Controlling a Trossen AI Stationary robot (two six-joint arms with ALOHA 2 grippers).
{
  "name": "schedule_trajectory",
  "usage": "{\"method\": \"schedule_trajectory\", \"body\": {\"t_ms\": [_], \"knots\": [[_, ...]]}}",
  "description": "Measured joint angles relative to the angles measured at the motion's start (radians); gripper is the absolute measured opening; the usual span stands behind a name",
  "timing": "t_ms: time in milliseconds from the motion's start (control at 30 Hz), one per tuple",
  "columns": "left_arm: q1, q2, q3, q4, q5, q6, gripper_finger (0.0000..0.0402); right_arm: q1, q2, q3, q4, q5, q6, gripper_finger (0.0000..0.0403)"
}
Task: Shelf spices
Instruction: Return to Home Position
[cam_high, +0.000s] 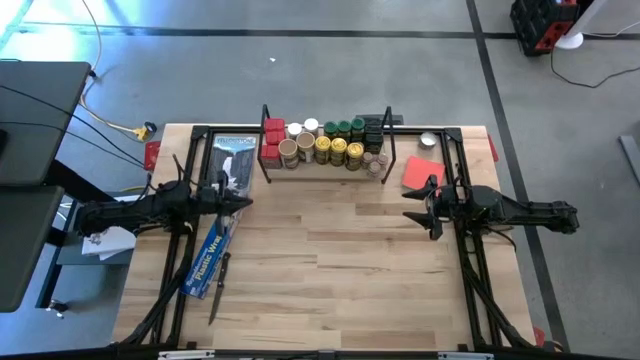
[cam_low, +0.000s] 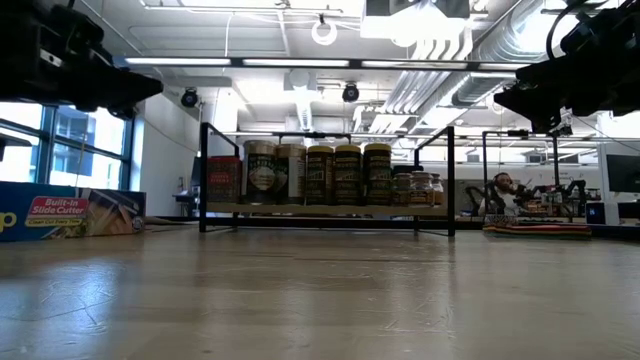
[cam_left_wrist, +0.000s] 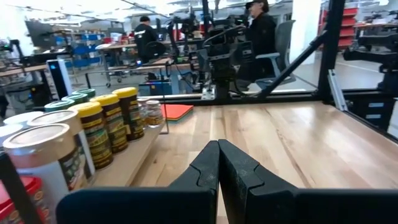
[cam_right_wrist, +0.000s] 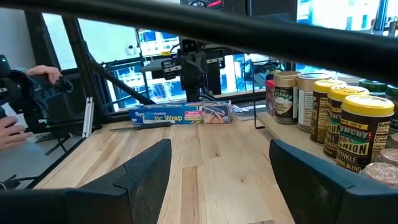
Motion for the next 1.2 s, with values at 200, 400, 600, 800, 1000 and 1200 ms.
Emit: {"method": "schedule_trajectory", "body": {"t_ms": [200,400,600,800,1000,1200], "knots": [[-0.031,0.0,0.0,0.0,-0.001,-0.001,0.0,0.0,0.0,0.0,-0.001,0.0,0.0,0.0265],[-0.069,0.003,0.0,0.0,-0.009,-0.001,0.0,0.0,0.0,0.001,-0.002,0.0,0.0,0.0265],[-0.069,0.003,0.0,0.0,-0.01,-0.001,0.0,0.0,0.0,0.001,-0.003,0.0,0.0,0.0265],[-0.069,0.003,0.0,0.0,-0.011,-0.001,0.0,0.0,0.0,0.002,-0.003,0.0,0.0,0.0265],[-0.069,0.003,0.0,0.0,-0.012,-0.001,0.0,0.0,0.0,0.002,-0.003,0.0,0.0,0.0265],[-0.069,0.003,0.0,0.0,-0.012,-0.001,0.0,0.0,0.0,0.002,-0.003,0.0,0.0,0.0265]]}}
